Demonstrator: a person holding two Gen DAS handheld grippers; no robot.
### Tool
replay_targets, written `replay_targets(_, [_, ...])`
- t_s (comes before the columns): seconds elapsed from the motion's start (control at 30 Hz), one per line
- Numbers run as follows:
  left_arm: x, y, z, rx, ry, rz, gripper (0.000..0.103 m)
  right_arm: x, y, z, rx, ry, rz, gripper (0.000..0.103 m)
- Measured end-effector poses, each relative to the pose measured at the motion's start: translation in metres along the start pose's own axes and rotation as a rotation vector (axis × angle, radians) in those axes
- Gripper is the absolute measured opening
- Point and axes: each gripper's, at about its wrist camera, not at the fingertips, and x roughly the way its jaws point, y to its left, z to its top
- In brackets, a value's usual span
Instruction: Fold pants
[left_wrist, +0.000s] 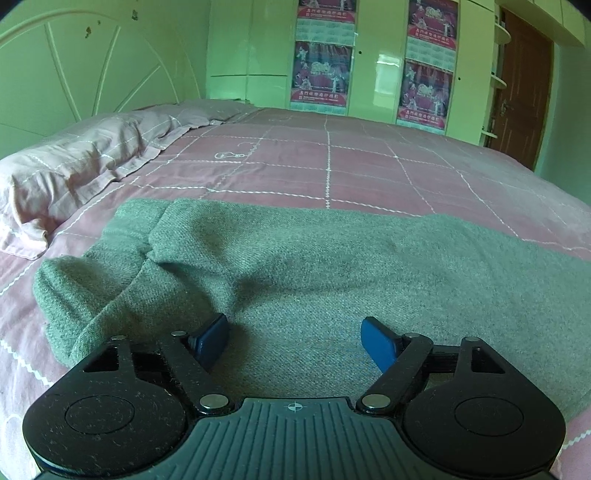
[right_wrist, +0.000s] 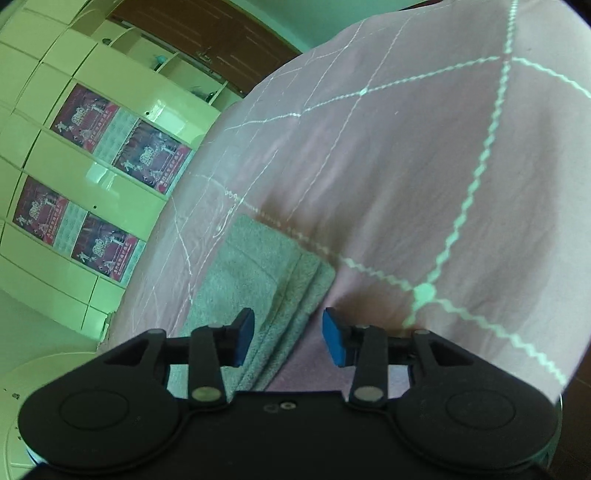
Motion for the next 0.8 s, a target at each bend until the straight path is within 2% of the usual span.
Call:
replay_targets(0.03, [-0.005, -0.002, 0.001, -0.027, -0.004, 0.003, 0.079, 0.004, 0.001, -0.001, -0.013, 0.008, -0.007, 0.005])
replay_targets(0.13, [-0.021, -0.02, 0.0, -0.067, -0.042, -0.033, 0.08, -0.002, 0.008, -0.003, -0.041, -0.026, 0.022, 0.003])
replay_targets(0.2, [-0.031, -0.046, -0.004, -0.027, -0.074, -0.065, 0.08, -0.011, 0.011, -0.005, -0.062, -0.072, 0.052, 0.003])
replay_targets(0.27, [-0.034, -0.079, -0.012, 0.067, -0.089, -0.094, 0.08, -0.007, 0.011, -0.006, -0.116, -0.059, -0.018, 0.003])
replay_targets(0.33, [-0.016, -0.107, -0.026, 0.127, 0.004, -0.044, 0.083, 0.0, 0.002, -0.006, -0.076, -0.042, -0.013, 0.003])
replay_targets(0.4, [-0.02, -0.121, -0.025, 0.14, -0.002, 0.01, 0.084, -0.002, -0.002, -0.003, -0.039, -0.032, 0.011, 0.005])
replay_targets(0.47, [-0.035, -0.132, -0.013, 0.067, -0.039, -0.038, 0.084, -0.006, 0.0, -0.001, -0.046, -0.024, 0.028, 0.013])
replay_targets(0.5, [-0.049, -0.149, -0.008, 0.065, -0.097, -0.076, 0.084, -0.009, 0.001, 0.0, -0.052, -0.036, 0.034, 0.017])
replay_targets(0.53, [-0.058, -0.168, -0.003, 0.082, -0.133, -0.117, 0.084, -0.013, 0.001, 0.0, -0.055, -0.049, 0.041, 0.021])
replay_targets(0.57, [-0.063, -0.186, 0.0, 0.081, -0.148, -0.162, 0.084, -0.013, 0.002, 0.0, -0.055, -0.052, 0.048, 0.022])
replay_targets(0.67, [-0.061, -0.239, -0.001, 0.022, -0.097, -0.272, 0.089, -0.015, 0.0, -0.002, -0.052, -0.054, 0.055, 0.022])
replay_targets(0.73, [-0.051, -0.279, -0.011, 0.037, -0.003, -0.256, 0.089, -0.015, 0.001, -0.004, -0.062, -0.049, 0.046, 0.021])
replay_targets(0.8, [-0.047, -0.312, -0.022, 0.061, 0.039, -0.297, 0.089, -0.015, 0.002, -0.006, -0.059, -0.049, 0.049, 0.021])
